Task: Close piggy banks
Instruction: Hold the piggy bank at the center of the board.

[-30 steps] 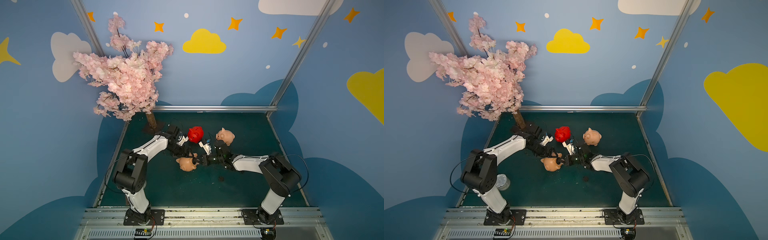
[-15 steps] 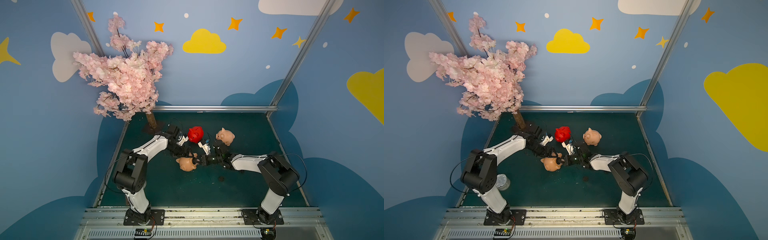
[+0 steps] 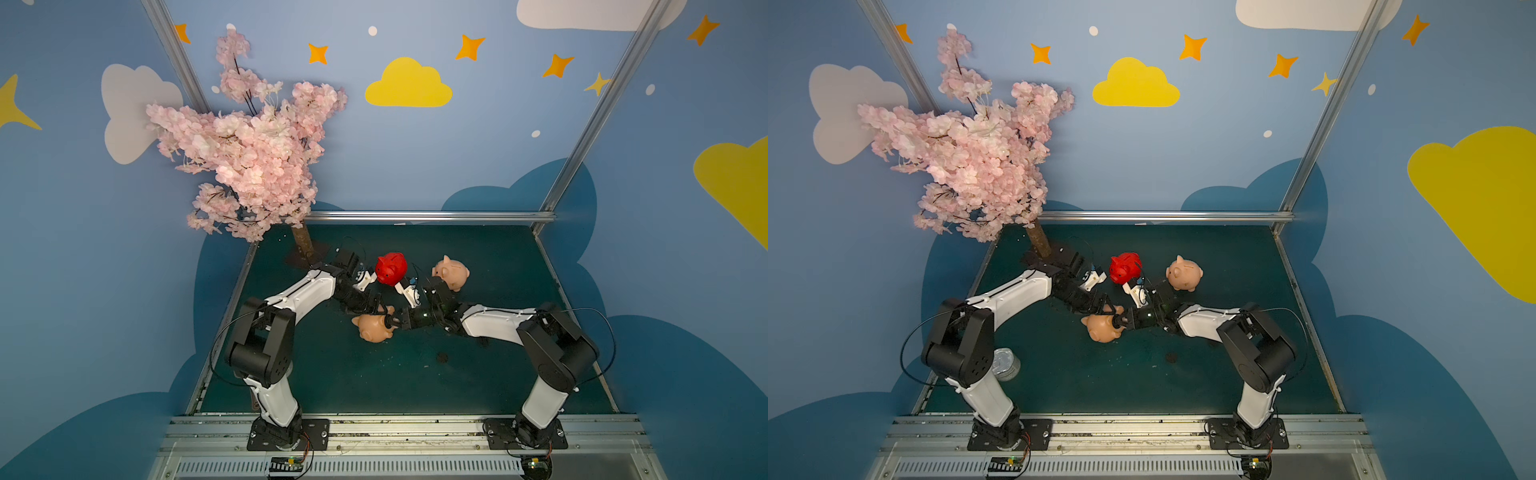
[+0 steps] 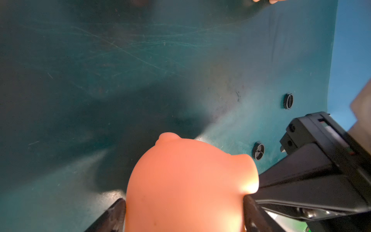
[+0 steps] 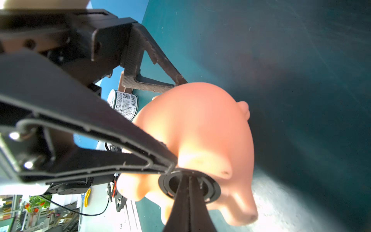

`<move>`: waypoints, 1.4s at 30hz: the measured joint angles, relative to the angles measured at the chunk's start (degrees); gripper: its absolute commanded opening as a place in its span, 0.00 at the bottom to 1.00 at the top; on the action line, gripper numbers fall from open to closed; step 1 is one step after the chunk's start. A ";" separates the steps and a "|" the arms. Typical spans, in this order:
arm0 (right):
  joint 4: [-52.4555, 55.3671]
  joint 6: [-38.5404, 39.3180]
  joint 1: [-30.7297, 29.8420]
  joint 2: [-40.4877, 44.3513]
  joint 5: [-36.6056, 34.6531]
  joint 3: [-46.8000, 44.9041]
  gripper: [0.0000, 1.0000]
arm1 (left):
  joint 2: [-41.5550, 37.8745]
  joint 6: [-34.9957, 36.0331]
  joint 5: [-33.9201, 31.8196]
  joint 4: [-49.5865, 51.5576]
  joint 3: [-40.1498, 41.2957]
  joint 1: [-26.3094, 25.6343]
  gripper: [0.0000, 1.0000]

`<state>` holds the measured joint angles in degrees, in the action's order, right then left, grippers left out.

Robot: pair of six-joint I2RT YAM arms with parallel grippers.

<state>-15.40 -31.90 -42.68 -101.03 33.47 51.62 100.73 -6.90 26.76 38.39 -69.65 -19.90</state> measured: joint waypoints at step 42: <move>8.81 -22.88 0.46 -1.27 1.84 4.52 0.00 | -0.13 0.02 -1.99 -0.11 -0.46 -0.81 0.85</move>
<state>-6.59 -54.78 -42.22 -102.30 35.31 56.14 100.60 -6.87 24.77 38.28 -70.11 -20.71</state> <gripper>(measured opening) 0.049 0.851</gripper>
